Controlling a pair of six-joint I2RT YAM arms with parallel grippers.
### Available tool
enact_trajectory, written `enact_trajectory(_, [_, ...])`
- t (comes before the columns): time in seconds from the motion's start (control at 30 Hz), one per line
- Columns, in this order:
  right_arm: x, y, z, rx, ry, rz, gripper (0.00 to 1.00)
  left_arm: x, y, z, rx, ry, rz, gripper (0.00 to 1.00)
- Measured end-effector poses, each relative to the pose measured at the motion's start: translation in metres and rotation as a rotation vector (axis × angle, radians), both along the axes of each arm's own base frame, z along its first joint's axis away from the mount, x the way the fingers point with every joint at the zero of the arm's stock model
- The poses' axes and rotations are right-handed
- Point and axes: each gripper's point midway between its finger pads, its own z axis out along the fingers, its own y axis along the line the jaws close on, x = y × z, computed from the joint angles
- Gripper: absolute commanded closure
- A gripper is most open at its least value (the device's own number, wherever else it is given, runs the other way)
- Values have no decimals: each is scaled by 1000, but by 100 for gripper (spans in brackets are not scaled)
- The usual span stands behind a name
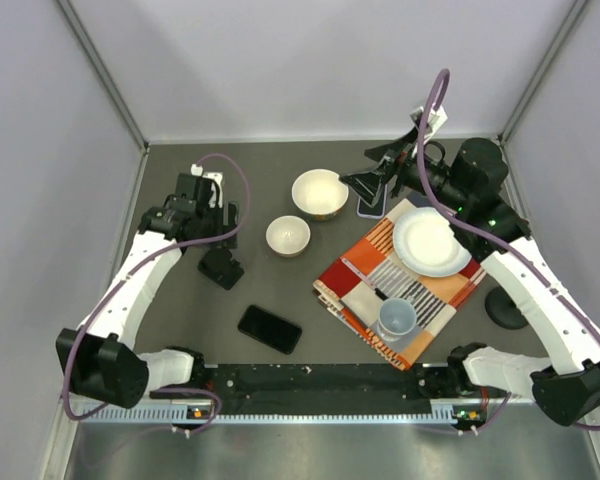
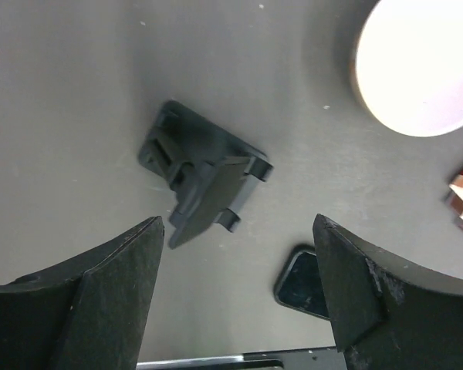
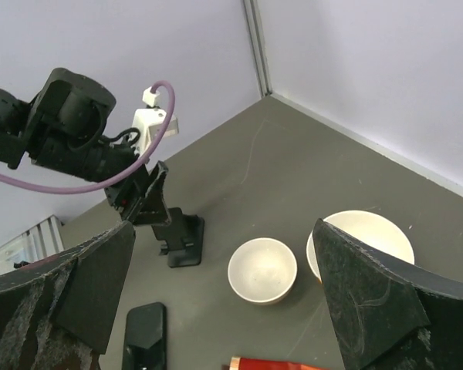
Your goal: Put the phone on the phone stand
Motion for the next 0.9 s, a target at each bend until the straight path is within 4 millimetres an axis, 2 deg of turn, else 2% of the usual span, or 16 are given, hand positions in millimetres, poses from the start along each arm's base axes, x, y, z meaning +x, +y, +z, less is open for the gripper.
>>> enact_trajectory(0.13, [-1, -1, -2, -24, -8, 0, 1, 9, 13, 3, 84, -5, 11, 24])
enact_trajectory(0.2, [0, -2, -4, -40, -13, -3, 1, 9, 19, 1, 123, -1, 4, 33])
enact_trajectory(0.4, [4, -6, -12, -84, -19, -29, 1, 9, 26, -7, 191, 33, -39, 35])
enact_trajectory(0.63, [4, -12, -15, -123, -45, -52, 1, 19, 26, -40, 251, 167, -95, 35])
enact_trajectory(0.73, [3, -16, -12, -134, -71, -63, 1, 17, 28, -53, 271, 219, -104, 46])
enact_trajectory(0.77, [2, -16, -11, -139, -83, -68, 1, 16, 28, -55, 274, 230, -106, 54])
enact_trajectory(0.9, [-3, -17, -7, -161, -121, -75, 1, 14, 28, -57, 275, 243, -113, 62])
